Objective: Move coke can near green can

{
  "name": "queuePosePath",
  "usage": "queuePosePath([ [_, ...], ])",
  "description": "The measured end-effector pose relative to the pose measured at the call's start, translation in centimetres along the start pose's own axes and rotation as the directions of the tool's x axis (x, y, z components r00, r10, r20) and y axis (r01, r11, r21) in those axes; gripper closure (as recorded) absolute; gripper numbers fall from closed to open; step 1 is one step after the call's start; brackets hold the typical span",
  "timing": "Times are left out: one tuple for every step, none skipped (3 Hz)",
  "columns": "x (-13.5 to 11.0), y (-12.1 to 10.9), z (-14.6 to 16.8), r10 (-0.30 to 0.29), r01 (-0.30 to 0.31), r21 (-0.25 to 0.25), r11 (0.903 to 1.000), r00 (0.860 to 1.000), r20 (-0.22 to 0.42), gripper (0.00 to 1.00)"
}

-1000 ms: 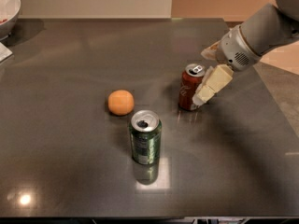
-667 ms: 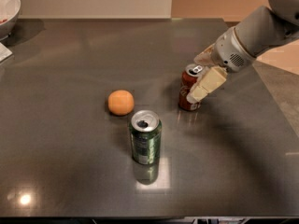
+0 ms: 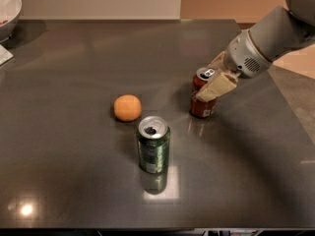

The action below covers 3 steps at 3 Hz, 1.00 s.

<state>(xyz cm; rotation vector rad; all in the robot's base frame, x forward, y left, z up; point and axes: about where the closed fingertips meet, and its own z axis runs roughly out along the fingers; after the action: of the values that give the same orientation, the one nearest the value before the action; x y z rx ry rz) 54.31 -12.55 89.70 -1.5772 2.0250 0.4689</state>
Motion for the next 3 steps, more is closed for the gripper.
queuePosePath([
  [-0.6,2.0,-0.6,-0.025,0.026,-0.032,0.9992,0.999,0.020,0.87],
  [-1.8,5.3,-0.9,-0.075,0.081,-0.086,0.9930,0.995,0.063,1.00],
  [-2.9,8.7,-1.1,-0.133,0.148,-0.140,0.9791,0.985,0.108,1.00],
])
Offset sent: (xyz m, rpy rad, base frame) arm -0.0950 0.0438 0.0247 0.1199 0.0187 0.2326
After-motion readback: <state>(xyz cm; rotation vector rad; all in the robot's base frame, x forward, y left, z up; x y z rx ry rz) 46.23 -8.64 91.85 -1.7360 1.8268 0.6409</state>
